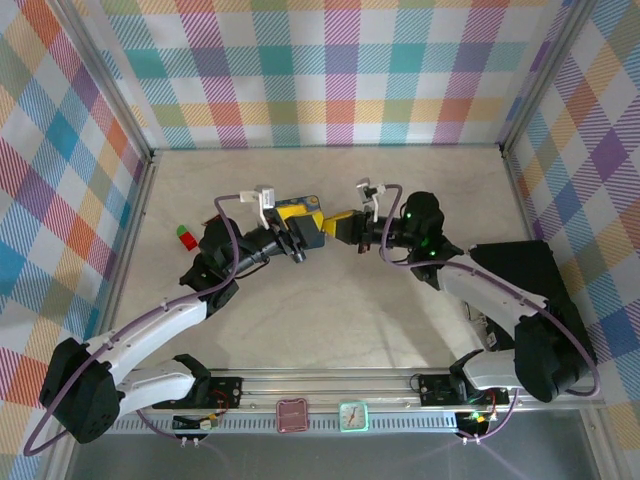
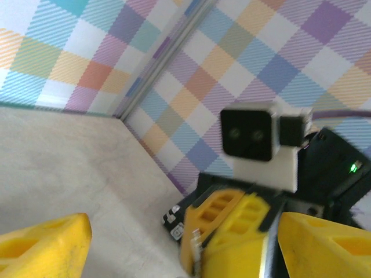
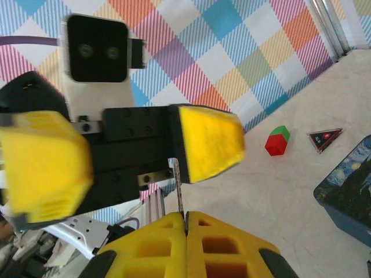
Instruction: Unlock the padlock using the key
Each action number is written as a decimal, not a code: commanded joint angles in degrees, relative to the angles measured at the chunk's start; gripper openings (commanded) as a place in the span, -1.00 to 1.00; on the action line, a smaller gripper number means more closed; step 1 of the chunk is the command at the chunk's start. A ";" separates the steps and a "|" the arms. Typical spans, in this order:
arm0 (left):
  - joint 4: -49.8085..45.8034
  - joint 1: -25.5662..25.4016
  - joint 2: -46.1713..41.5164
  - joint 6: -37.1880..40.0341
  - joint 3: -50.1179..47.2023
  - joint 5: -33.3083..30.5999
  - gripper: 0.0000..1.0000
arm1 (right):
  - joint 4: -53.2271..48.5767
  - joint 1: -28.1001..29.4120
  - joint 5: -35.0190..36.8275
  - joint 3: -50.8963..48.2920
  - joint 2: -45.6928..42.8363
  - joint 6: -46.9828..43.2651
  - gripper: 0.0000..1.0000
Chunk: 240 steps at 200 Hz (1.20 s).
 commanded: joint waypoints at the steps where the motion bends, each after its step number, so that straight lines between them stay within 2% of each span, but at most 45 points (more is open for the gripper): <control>1: -0.44 0.64 1.64 0.40 2.71 7.17 0.66 | -10.67 -0.92 -5.30 3.16 -0.95 -6.01 -1.00; 29: 2.47 0.64 2.97 -0.62 3.26 10.19 0.57 | -10.90 -1.39 -6.97 3.77 -0.86 -5.79 -1.00; 42: 3.01 0.64 3.08 -0.73 3.46 10.55 0.44 | -10.89 -1.40 -6.83 3.81 -0.73 -5.86 -1.00; 80: 4.18 0.64 4.42 -1.71 3.89 12.15 -0.24 | -9.17 -1.50 -7.08 3.50 -0.26 -5.06 -1.00; 99: 4.86 0.56 4.76 -2.25 3.68 12.18 -0.38 | -8.16 -1.48 -6.86 3.36 0.00 -4.41 -1.00; 111: 5.00 0.55 4.81 -2.40 3.44 12.06 -0.56 | -7.83 -1.56 -6.80 3.40 0.29 -4.34 -1.00; 129: 4.45 0.55 4.76 -2.19 3.68 11.99 -1.00 | -7.35 -1.63 -6.85 3.50 0.54 -3.85 -1.00; 133: 4.25 0.57 4.73 -2.05 3.70 11.78 -1.00 | -7.29 -1.64 -6.78 3.42 0.48 -3.77 -1.00; 146: 3.82 0.55 4.43 -1.98 3.46 10.89 -1.00 | -7.19 -1.78 -6.08 3.17 -0.18 -3.59 -0.80; 163: 3.89 0.56 4.17 -2.18 3.13 9.30 -1.00 | -5.74 -2.00 -4.17 1.59 -1.95 -2.76 -0.32; 174: 4.85 0.56 4.31 -2.97 2.79 8.62 -1.00 | -4.13 -2.17 -3.29 0.34 -2.72 -1.66 -0.12; 240: 7.42 0.54 5.18 -4.98 2.31 8.17 -1.00 | 7.74 -2.44 -6.28 -2.65 0.14 6.06 -0.12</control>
